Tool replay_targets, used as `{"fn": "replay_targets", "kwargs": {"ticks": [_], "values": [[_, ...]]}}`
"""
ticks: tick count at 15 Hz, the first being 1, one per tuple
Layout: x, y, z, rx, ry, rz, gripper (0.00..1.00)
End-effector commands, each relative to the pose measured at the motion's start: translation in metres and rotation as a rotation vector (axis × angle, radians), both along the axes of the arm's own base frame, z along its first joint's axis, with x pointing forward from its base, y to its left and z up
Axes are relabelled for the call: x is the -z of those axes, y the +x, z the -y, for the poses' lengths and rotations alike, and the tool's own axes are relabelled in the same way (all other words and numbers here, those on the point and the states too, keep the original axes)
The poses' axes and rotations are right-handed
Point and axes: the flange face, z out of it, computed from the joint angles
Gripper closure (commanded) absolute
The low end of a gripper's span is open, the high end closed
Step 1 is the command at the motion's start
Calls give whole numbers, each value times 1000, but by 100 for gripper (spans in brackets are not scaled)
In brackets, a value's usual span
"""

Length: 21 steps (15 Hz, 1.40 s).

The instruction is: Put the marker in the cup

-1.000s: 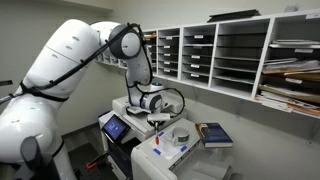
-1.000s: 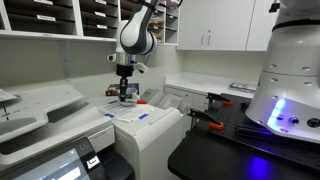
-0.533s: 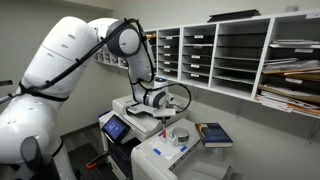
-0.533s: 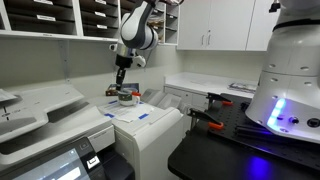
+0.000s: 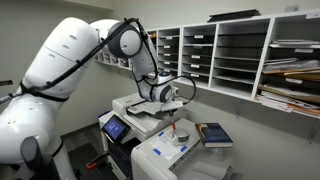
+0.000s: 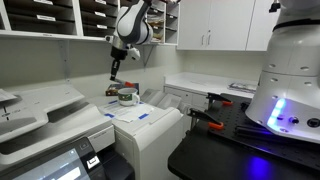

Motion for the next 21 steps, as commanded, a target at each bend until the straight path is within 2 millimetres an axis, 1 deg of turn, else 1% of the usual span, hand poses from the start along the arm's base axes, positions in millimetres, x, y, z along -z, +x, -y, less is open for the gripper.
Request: {"fn": "replay_targets", "kwargs": {"ticks": [1, 3, 6, 10, 11, 12, 14, 15, 17, 18, 20, 21], "values": [[8, 21, 1, -53, -10, 14, 96], [17, 30, 6, -65, -4, 19, 96], [36, 40, 18, -63, 21, 13, 96], [57, 44, 35, -48, 48, -6, 96], [61, 42, 38, -49, 53, -14, 59], [60, 40, 41, -49, 47, -17, 58], [55, 37, 43, -59, 30, -21, 44], [50, 35, 42, -58, 16, -29, 35], [38, 27, 33, -21, -20, -123, 22], [32, 22, 27, -12, -39, -172, 14], [14, 11, 17, 44, -89, -243, 0], [3, 5, 12, 89, -114, -258, 0]]}}
